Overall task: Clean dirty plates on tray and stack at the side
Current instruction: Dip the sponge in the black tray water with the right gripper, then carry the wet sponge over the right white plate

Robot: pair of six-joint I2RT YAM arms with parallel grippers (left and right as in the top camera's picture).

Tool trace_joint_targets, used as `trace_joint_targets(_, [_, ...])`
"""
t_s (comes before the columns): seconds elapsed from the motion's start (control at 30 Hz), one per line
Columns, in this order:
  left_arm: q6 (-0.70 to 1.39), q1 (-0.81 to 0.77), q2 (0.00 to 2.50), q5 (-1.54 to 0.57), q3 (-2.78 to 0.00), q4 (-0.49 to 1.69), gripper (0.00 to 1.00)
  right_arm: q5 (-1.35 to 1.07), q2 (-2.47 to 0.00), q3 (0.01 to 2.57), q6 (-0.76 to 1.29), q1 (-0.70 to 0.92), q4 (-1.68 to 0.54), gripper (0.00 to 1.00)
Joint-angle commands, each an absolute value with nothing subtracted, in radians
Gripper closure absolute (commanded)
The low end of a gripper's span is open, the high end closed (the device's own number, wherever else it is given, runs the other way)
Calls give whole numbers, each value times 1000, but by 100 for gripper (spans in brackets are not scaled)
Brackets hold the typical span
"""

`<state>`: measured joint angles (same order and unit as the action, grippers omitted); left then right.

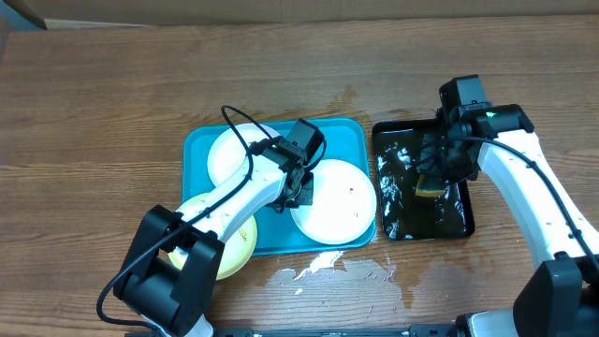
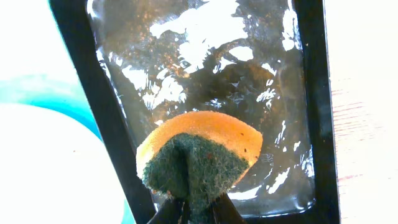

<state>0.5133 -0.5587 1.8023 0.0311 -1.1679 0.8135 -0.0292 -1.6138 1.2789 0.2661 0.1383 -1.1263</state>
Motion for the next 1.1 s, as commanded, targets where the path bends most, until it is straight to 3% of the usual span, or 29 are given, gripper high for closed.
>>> trace_joint_targets(0.0, [503,-562,1818,54,-1193,824,96,-86,-1613,1301,195,138,-1131,96])
trace_joint_targets(0.27, [584,-562,1818,224,-1193,894,96,-170,-1614,1295,122,138,-1129,96])
trace_joint_targets(0.77, [611,-562,1818,246,-1192,889,96,-62,-1615,1295,191,138,-1119,96])
trace_joint_targets(0.93, [630,-562,1818,246,-1192,883,96,-356,-1616,1295,110,129,-1134,96])
trace_joint_targets(1.07, [630,-562,1818,244,-1192,883,96,-373,-1617,1295,131,128,-1121,96])
